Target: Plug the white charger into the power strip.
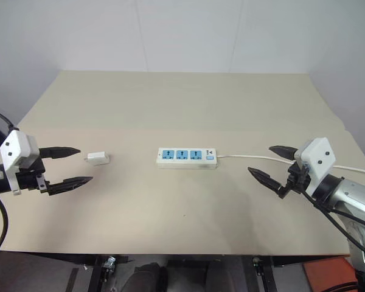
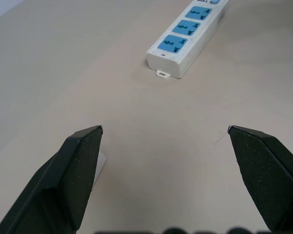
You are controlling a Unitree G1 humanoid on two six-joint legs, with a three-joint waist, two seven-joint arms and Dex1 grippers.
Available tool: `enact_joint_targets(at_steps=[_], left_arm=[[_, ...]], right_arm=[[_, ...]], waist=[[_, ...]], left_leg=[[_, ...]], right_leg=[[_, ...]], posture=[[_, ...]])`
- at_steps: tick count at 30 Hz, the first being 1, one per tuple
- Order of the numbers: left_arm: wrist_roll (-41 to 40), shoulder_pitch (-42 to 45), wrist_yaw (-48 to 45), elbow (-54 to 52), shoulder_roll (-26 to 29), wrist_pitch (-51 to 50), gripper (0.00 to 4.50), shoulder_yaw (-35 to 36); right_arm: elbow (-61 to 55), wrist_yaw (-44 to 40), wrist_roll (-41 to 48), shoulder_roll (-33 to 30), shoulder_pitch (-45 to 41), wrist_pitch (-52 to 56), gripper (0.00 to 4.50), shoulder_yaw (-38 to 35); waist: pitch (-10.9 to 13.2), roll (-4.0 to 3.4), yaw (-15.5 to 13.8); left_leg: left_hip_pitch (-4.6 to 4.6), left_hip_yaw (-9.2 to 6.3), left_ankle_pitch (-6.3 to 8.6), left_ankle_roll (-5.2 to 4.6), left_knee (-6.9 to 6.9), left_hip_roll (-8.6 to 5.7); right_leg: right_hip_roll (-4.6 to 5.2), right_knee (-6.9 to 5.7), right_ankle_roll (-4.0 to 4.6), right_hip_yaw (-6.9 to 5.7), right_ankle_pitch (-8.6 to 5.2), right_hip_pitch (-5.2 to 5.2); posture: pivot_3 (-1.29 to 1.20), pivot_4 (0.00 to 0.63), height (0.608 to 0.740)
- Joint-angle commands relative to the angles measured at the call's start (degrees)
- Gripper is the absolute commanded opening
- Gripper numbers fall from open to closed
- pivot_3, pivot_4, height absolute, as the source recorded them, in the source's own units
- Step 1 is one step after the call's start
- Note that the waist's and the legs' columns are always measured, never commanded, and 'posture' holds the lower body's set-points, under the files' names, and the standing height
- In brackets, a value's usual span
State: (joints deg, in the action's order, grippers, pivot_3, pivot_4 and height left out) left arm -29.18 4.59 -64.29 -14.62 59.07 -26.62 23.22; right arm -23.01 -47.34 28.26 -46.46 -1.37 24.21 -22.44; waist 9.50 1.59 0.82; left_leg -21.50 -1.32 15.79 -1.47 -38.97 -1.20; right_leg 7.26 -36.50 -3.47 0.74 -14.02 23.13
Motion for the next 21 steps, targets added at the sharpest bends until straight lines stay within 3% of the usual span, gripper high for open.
enact_joint_targets(at_steps=[1, 21], left_arm=[[-0.61, 0.68, 0.40, -1.93, 1.06, -0.46, 4.50, 1.20], [-2.42, 2.75, 1.36, -2.70, -1.02, -0.74, 4.50, -0.50]], right_arm=[[-0.21, -0.30, 0.20, -1.26, -1.54, -0.63, 4.47, -0.83], [4.18, -4.67, -1.49, -3.07, -6.31, -2.90, 4.47, 3.52]], waist=[[0.00, 0.00, 0.03], [0.00, 0.00, 0.01]], left_leg=[[0.00, 0.00, 0.00, 0.00, 0.00, 0.00], [-0.01, 0.00, 0.00, 0.00, 0.01, 0.00]], right_leg=[[0.00, 0.00, 0.00, 0.00, 0.00, 0.00], [0.00, 0.06, 0.01, -0.01, 0.01, 0.00]], posture=[[0.00, 0.150, 0.740], [0.00, 0.150, 0.740]])
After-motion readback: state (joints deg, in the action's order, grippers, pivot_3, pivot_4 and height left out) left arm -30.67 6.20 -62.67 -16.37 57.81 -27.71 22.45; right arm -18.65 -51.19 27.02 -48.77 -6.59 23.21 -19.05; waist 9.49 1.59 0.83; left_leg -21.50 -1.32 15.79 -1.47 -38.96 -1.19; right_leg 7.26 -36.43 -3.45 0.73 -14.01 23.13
